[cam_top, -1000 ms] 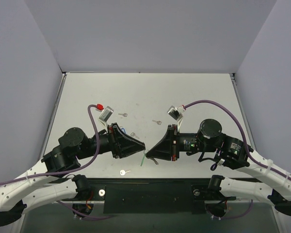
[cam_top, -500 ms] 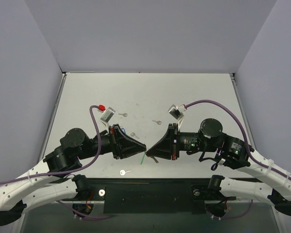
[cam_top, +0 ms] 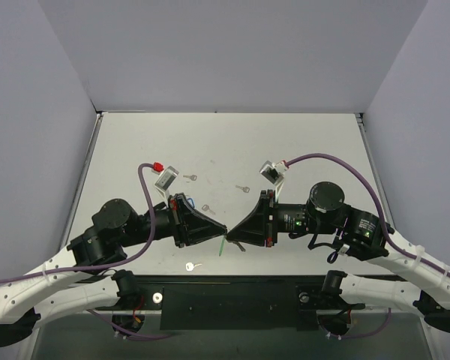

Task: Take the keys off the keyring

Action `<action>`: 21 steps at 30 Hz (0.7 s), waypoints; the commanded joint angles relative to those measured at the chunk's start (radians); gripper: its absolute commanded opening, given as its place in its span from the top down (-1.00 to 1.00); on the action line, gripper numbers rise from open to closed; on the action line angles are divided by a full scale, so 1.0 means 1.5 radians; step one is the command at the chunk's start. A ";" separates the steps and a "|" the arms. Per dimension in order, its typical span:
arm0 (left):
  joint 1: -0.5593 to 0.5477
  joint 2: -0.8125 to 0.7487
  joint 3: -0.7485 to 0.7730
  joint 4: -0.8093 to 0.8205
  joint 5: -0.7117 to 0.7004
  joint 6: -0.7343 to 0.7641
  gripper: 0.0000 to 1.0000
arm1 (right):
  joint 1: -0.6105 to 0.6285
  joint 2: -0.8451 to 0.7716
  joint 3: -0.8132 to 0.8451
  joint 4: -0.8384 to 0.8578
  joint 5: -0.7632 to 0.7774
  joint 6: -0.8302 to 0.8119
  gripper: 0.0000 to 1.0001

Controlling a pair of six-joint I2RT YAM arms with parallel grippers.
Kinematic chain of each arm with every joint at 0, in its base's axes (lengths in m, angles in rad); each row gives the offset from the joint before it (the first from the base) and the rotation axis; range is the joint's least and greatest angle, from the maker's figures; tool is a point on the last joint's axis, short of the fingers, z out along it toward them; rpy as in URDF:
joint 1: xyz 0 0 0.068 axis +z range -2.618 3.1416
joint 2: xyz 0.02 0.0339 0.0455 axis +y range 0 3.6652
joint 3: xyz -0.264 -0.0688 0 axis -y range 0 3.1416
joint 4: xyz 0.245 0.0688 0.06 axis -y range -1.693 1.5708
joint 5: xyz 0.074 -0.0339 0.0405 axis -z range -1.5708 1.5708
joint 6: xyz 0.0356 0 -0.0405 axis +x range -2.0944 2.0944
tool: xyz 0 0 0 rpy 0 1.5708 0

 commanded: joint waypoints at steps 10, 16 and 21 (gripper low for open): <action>-0.009 0.061 0.155 -0.163 0.030 0.089 1.00 | 0.004 0.011 0.037 0.012 0.012 -0.005 1.00; -0.009 0.108 0.220 -0.256 0.092 0.147 1.00 | 0.005 0.012 0.030 -0.003 0.006 0.002 1.00; -0.009 0.143 0.258 -0.301 0.127 0.188 1.00 | 0.007 0.004 0.019 -0.007 0.005 0.010 1.00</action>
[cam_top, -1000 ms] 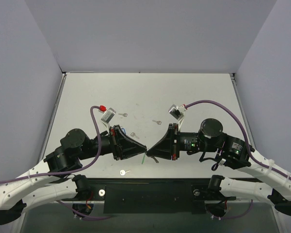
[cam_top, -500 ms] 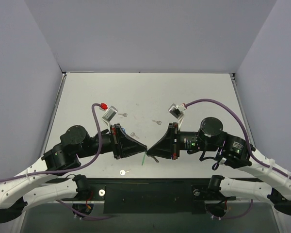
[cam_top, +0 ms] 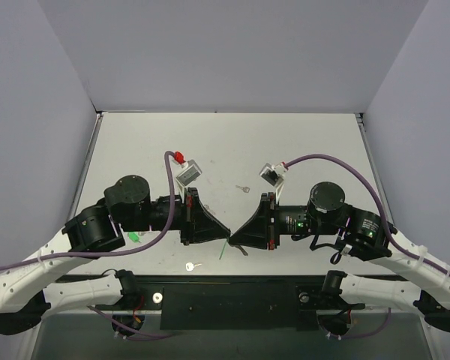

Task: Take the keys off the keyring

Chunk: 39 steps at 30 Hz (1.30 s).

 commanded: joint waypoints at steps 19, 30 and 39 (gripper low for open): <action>-0.007 0.066 0.104 -0.089 0.058 0.066 0.87 | 0.023 -0.027 -0.017 0.009 0.024 0.006 1.00; -0.007 -0.004 0.026 0.035 -0.023 0.000 -0.24 | 0.034 -0.048 -0.026 0.009 0.041 0.005 1.00; -0.007 -0.084 -0.088 0.185 -0.056 -0.079 0.04 | 0.037 -0.051 -0.012 0.035 0.060 0.004 1.00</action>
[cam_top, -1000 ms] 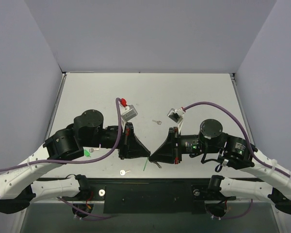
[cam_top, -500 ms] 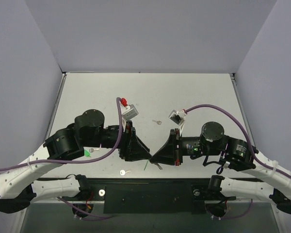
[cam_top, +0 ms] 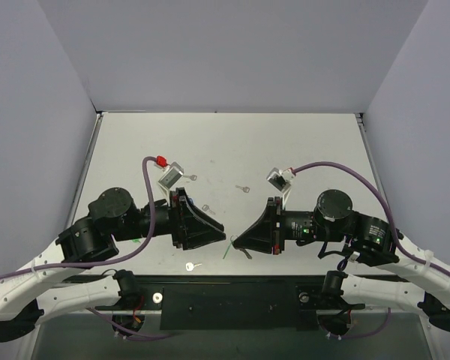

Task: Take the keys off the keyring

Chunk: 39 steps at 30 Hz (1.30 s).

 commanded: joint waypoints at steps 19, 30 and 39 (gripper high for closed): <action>-0.004 -0.015 -0.081 0.171 -0.009 -0.086 0.31 | 0.007 0.003 0.032 0.064 0.021 -0.004 1.00; -0.005 -0.018 -0.098 0.174 -0.006 -0.094 0.43 | 0.008 0.003 0.033 0.065 0.024 -0.006 1.00; -0.027 0.002 -0.092 0.181 -0.002 -0.089 1.00 | 0.007 0.003 0.031 0.067 0.023 -0.006 1.00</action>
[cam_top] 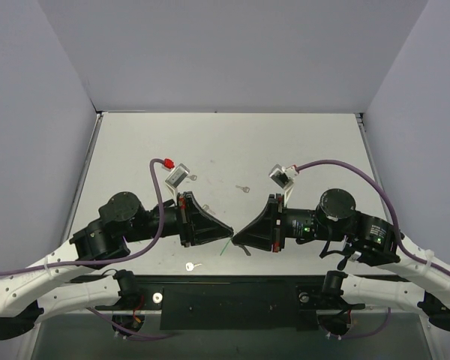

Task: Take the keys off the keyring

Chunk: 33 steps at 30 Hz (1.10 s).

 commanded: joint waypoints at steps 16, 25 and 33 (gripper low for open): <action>-0.025 0.015 0.040 -0.046 0.068 0.068 1.00 | 0.006 0.000 0.015 0.003 -0.012 -0.002 1.00; -0.028 0.045 0.090 -0.139 0.127 0.135 1.00 | 0.006 0.024 0.030 -0.026 -0.035 -0.004 1.00; -0.030 0.090 0.166 -0.268 0.158 0.215 1.00 | 0.007 0.038 0.033 -0.034 -0.048 -0.005 1.00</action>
